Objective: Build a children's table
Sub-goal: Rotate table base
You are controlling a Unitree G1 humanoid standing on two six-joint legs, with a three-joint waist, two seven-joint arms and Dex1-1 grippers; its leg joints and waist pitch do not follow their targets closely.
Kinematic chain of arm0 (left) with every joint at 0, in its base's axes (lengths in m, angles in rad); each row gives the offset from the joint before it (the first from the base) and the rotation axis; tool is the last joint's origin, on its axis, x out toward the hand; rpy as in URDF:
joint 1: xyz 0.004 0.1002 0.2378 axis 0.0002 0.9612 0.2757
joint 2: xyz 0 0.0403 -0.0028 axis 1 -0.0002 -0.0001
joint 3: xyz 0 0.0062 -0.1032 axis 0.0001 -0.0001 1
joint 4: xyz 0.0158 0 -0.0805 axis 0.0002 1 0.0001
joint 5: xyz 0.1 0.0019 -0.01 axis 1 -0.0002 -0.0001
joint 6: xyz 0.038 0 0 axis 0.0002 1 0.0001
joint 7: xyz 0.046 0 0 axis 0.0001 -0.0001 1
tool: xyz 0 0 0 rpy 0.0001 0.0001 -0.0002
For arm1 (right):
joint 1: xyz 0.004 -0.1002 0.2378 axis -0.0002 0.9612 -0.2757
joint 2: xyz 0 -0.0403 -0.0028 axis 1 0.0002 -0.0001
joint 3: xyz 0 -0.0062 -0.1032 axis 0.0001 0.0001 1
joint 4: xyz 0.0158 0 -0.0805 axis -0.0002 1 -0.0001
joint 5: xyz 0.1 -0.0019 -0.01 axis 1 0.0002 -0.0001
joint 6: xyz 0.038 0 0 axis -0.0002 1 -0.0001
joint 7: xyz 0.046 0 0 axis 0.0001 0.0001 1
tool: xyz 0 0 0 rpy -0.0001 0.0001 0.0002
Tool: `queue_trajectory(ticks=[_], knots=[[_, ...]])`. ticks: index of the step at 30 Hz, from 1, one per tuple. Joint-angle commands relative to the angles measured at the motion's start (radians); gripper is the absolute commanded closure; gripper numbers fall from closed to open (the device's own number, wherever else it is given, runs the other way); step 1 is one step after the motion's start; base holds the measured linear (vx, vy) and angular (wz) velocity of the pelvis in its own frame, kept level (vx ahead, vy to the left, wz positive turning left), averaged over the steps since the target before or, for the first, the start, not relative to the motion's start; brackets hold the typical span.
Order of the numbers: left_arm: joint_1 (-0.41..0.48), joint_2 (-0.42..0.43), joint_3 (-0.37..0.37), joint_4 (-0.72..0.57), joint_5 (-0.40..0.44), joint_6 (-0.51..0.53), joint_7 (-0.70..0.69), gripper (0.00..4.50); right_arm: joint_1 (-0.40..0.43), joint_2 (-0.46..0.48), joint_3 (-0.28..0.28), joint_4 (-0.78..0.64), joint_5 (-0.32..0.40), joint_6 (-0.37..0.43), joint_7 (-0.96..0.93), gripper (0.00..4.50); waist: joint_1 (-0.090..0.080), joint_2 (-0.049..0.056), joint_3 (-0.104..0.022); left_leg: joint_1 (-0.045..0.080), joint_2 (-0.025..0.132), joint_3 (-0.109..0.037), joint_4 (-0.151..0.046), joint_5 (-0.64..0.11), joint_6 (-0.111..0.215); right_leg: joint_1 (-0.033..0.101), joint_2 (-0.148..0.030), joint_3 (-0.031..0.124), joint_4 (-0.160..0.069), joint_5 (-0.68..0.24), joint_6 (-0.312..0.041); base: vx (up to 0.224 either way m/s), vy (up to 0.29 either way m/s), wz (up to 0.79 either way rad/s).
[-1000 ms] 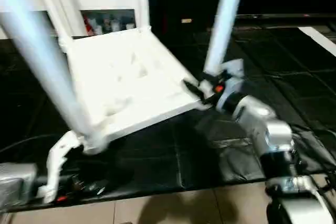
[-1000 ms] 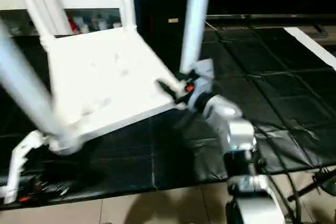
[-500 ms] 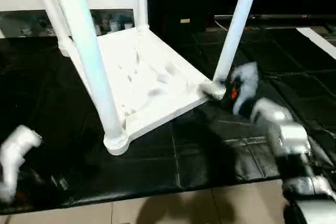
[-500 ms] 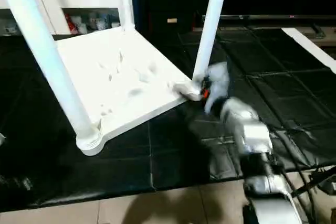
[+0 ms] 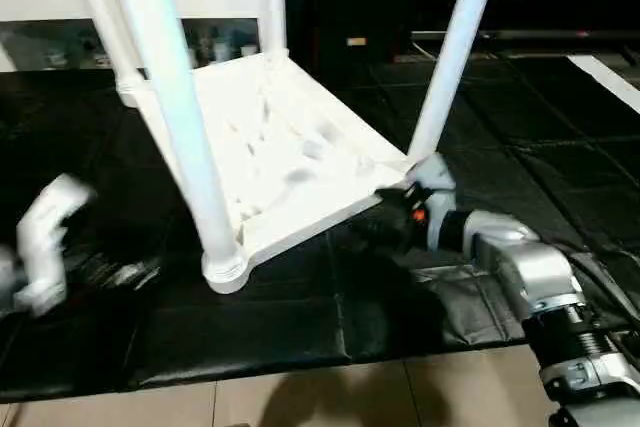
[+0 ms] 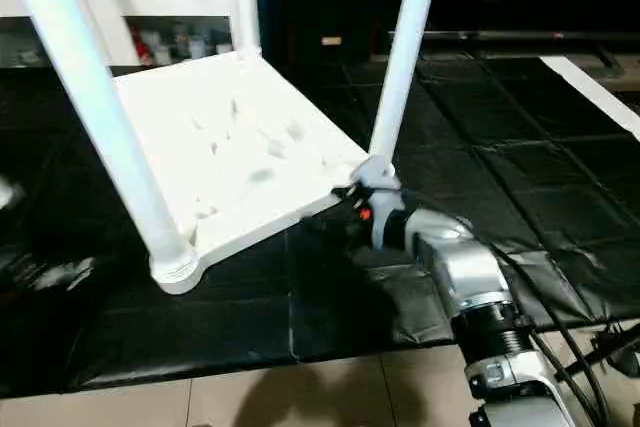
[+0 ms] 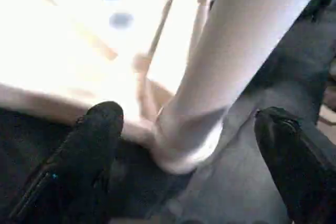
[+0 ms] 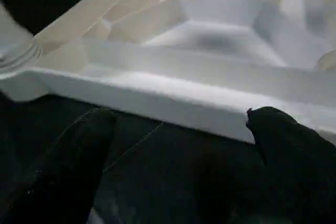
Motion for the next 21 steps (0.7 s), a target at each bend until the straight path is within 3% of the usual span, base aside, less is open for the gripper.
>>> queue_trajectory(ticks=[1,4,6,7,9,10,16,21], knots=[[-0.039,-0.017,-0.025,-0.002,-0.011,0.006,-0.001,0.07,0.011,-0.021,0.017,-0.029,-0.016,0.022,0.021,0.00,0.002,0.010,-0.058,0.004,0.020,-0.006,-0.075,-0.206,0.008,0.054,-0.062,0.058,-0.063,-0.282,-0.177,0.000,0.000,0.00],[-0.102,-0.055,-0.060,0.012,-0.017,0.003,0.001,0.07,0.013,-0.031,0.039,-0.023,-0.034,0.029,0.021,0.00,0.007,0.005,-0.058,0.005,0.020,-0.004,-0.073,-0.192,0.009,0.051,-0.062,0.059,-0.067,-0.303,-0.167,0.000,0.000,0.00],[-0.149,-0.093,-0.091,0.014,-0.025,0.003,0.012,0.07,0.008,-0.030,0.052,0.000,-0.061,0.027,0.002,0.00,0.015,0.007,-0.060,0.008,0.020,-0.004,-0.072,-0.190,0.001,0.051,-0.064,0.059,-0.068,-0.310,-0.165,0.000,0.000,0.00],[-0.169,-0.108,-0.107,0.015,-0.032,0.005,0.013,0.07,0.003,-0.028,0.058,0.016,-0.079,0.024,-0.011,0.00,0.016,0.016,-0.059,0.006,0.020,-0.005,-0.071,-0.192,-0.002,0.051,-0.064,0.059,-0.066,-0.308,-0.166,0.000,0.000,0.00],[-0.186,-0.121,-0.122,0.012,-0.043,0.010,0.014,0.07,-0.006,-0.022,0.066,0.043,-0.098,0.018,-0.033,0.00,0.014,0.010,-0.061,0.005,0.018,-0.005,-0.071,-0.190,-0.009,0.053,-0.062,0.058,-0.066,-0.294,-0.167,0.000,0.000,0.00],[-0.198,-0.136,-0.136,0.001,-0.056,0.022,0.012,0.07,-0.021,-0.011,0.070,0.084,-0.116,0.003,-0.060,0.00,0.014,0.015,-0.062,0.004,0.018,-0.006,-0.070,-0.190,-0.011,0.054,-0.063,0.058,-0.064,-0.290,-0.170,0.000,0.000,0.00],[-0.227,-0.187,-0.215,-0.061,-0.088,0.066,-0.011,0.07,-0.099,0.080,0.025,0.268,-0.135,-0.080,-0.213,0.00,0.008,0.006,-0.064,0.003,0.018,-0.003,-0.068,-0.170,-0.011,0.053,-0.062,0.059,-0.060,-0.260,-0.188,0.000,0.000,0.00],[-0.250,-0.234,-0.275,-0.113,-0.113,0.092,0.005,0.07,-0.141,0.124,0.001,0.341,-0.140,-0.115,-0.270,0.00,0.009,0.007,-0.065,0.003,0.020,-0.003,-0.068,-0.160,-0.014,0.055,-0.061,0.059,-0.053,-0.233,-0.192,0.000,0.000,0.00]])
